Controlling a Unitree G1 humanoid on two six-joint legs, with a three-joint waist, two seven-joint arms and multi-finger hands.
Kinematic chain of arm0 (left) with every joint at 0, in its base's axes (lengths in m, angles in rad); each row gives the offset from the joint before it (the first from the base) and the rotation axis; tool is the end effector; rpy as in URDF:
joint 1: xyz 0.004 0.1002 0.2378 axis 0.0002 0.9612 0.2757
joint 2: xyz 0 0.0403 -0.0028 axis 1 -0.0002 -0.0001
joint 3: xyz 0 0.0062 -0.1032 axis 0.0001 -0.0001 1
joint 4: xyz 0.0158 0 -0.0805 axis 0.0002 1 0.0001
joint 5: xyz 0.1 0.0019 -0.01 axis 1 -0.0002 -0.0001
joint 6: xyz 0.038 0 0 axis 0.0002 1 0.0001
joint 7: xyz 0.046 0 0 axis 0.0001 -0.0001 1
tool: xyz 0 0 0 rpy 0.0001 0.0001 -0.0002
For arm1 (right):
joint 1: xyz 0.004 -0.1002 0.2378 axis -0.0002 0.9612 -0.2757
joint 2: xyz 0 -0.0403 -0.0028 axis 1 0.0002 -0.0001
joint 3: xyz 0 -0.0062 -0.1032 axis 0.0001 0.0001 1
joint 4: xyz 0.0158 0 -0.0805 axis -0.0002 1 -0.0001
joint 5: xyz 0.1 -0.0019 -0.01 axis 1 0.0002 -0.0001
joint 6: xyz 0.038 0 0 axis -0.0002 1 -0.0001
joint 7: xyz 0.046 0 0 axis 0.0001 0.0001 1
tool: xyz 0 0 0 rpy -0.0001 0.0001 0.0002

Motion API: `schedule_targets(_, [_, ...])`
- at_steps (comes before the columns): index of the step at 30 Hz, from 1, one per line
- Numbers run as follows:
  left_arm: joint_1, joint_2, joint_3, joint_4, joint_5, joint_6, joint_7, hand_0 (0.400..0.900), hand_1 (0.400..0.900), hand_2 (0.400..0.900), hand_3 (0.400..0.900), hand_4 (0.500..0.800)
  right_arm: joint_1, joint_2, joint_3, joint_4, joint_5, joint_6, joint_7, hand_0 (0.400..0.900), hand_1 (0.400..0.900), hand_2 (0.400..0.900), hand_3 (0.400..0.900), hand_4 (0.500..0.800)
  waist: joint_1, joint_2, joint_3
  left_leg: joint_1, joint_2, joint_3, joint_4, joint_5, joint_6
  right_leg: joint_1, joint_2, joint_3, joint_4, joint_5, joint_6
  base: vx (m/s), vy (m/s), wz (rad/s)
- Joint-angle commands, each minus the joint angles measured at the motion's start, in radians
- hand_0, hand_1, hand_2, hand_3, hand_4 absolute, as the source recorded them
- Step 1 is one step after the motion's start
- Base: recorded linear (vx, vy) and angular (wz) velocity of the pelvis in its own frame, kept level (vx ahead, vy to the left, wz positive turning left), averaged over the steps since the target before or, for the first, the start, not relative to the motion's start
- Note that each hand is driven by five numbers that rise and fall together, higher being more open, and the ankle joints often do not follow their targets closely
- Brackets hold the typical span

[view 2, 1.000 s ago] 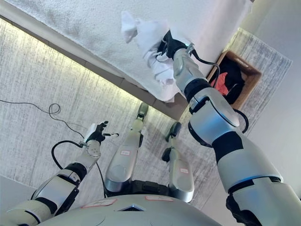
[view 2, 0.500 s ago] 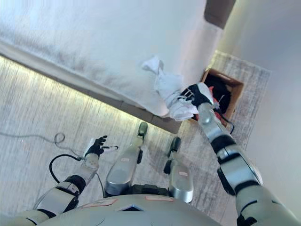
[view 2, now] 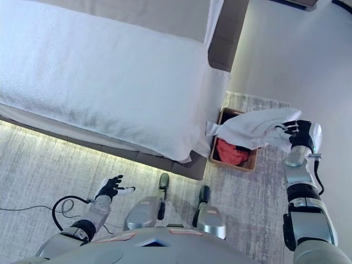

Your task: Put the clothes on the bed into the basket.

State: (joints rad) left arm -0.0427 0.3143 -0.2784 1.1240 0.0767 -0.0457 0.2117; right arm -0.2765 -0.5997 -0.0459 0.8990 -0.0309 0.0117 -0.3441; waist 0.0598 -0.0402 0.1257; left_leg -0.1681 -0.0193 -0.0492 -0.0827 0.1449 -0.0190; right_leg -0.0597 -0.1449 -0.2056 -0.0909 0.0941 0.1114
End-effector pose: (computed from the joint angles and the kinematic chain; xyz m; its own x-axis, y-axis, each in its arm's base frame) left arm 0.1049 0.2330 -0.1019 0.5508 0.3217 -0.7701 0.2269 0.8302 0.5091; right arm 0.2105 -0.3279 0.0107 0.7075 -0.6675 -0.2323 0.3721 0.6312 -0.6805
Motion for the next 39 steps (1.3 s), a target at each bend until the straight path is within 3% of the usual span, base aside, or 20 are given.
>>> schedule_targets(1, [-0.007,0.018,-0.010,0.069,0.040,-0.013,0.005,0.900,0.900,0.900,0.900,0.800,-0.067,-0.150,-0.026,0.008,0.034,-0.050,-0.079,0.400,0.400,0.400,0.400,0.500,0.014,-0.011,-0.081,0.028,0.017,-0.039,-0.004,-0.097,0.000,0.014,-0.020,0.024,0.041,-0.061,0.032,0.04,-0.029,-0.06])
schedule_targets(15, [0.005,-0.013,-0.015,0.106,0.029,0.009,0.005,0.900,0.900,0.900,0.900,0.800,-0.122,-0.122,0.023,0.050,0.037,0.000,-0.065,0.400,0.400,0.400,0.400,0.500,0.005,0.003,-0.093,0.041,0.026,-0.040,-0.005,-0.102,-0.005,0.033,-0.006,0.032,0.031,-0.068,0.021,0.01,-0.015,-0.01])
schedule_targets(16, [0.006,-0.013,-0.013,0.106,0.028,0.010,0.007,0.900,0.900,0.900,0.900,0.800,-0.124,-0.117,0.024,0.054,0.044,-0.001,-0.062,0.429,0.429,0.429,0.429,0.518,0.005,0.004,-0.095,0.042,0.025,-0.040,-0.005,-0.103,-0.005,0.035,-0.005,0.031,0.030,-0.068,0.021,0.03,-0.014,0.01])
schedule_targets(17, [0.007,-0.014,-0.012,0.111,0.029,0.010,0.010,0.900,0.900,0.900,0.900,0.800,-0.126,-0.112,0.025,0.074,0.050,-0.002,-0.063,0.900,0.900,0.900,0.900,0.800,0.007,0.004,-0.097,0.043,0.025,-0.040,-0.005,-0.104,-0.005,0.037,-0.005,0.030,0.029,-0.068,0.021,0.00,0.000,0.00])
schedule_targets(39, [0.026,-0.021,0.013,0.119,0.001,0.003,-0.031,0.900,0.900,0.900,0.900,0.800,-0.095,-0.082,0.048,0.050,0.028,0.000,-0.007,0.900,0.900,0.900,0.900,0.800,-0.003,-0.002,-0.115,0.059,0.024,-0.036,-0.005,-0.115,-0.002,0.054,-0.006,0.033,0.023,-0.069,0.021,0.00,0.001,-0.01])
